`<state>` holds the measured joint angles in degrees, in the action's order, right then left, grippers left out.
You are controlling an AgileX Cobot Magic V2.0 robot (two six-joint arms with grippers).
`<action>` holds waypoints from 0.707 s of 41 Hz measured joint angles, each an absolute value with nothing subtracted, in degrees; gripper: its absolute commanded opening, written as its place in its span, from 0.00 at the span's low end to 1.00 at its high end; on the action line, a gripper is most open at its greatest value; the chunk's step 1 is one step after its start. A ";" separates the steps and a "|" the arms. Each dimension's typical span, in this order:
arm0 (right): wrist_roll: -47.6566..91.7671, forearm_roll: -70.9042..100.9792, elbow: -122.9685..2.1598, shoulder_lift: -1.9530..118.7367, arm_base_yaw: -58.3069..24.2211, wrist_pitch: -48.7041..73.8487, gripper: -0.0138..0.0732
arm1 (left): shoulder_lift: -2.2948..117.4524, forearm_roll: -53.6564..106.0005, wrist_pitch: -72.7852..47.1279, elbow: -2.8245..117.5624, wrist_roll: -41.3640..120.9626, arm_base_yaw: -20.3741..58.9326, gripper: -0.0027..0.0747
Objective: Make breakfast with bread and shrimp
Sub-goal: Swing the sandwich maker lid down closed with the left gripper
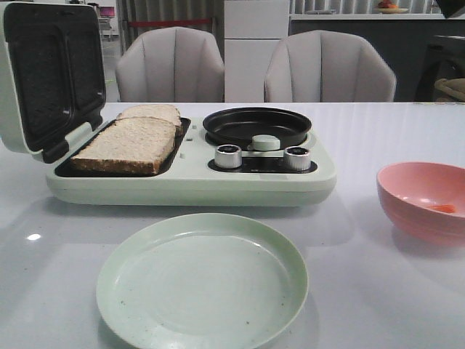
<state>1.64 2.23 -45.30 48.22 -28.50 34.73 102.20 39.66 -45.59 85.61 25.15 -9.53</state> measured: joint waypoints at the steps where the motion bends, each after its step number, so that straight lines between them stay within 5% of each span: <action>1: 1.64 2.23 -45.30 48.22 -28.50 34.73 0.66 | 102.20 39.80 -45.75 85.61 25.26 -8.76 0.16; 16: 1.64 2.23 -45.30 48.22 -28.50 34.73 0.66 | 95.45 37.94 -43.53 84.41 26.40 3.92 0.16; 29: 1.64 2.23 -45.30 48.22 -28.50 34.73 0.66 | 83.88 32.21 -35.33 72.08 26.40 20.11 0.16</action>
